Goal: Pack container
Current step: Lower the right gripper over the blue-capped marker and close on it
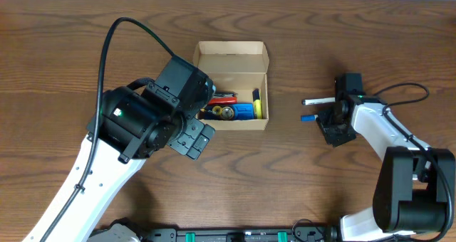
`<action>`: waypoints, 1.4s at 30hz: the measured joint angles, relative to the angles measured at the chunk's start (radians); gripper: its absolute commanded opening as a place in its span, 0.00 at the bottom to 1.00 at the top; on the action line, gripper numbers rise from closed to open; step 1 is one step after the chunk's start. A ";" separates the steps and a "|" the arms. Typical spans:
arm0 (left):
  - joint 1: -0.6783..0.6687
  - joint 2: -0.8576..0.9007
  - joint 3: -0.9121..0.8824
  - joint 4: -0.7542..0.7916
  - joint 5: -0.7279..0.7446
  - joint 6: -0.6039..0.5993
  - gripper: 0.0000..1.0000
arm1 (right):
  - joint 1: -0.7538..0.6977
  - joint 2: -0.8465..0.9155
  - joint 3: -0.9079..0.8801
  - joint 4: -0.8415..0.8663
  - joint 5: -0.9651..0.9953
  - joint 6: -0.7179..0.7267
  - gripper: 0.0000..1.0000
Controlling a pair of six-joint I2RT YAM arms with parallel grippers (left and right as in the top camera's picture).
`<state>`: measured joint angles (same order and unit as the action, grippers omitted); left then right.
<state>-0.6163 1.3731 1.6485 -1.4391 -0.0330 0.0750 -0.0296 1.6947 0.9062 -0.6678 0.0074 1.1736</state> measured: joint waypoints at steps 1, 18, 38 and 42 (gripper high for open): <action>0.000 0.000 0.000 0.000 0.000 0.000 0.95 | 0.000 0.000 -0.001 0.000 0.000 0.002 0.31; 0.000 0.000 0.000 0.000 0.000 0.000 0.95 | 0.000 -0.002 0.012 -0.004 -0.056 -0.033 0.78; 0.000 0.000 0.000 0.000 0.000 0.000 0.95 | 0.000 -0.019 0.097 0.139 -0.024 -0.017 0.99; 0.000 0.000 0.000 0.000 0.000 0.000 0.95 | 0.000 -0.004 0.097 0.160 -0.020 0.001 0.97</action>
<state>-0.6163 1.3731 1.6485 -1.4391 -0.0330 0.0750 -0.0296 1.6905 1.0027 -0.5076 -0.0128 1.1744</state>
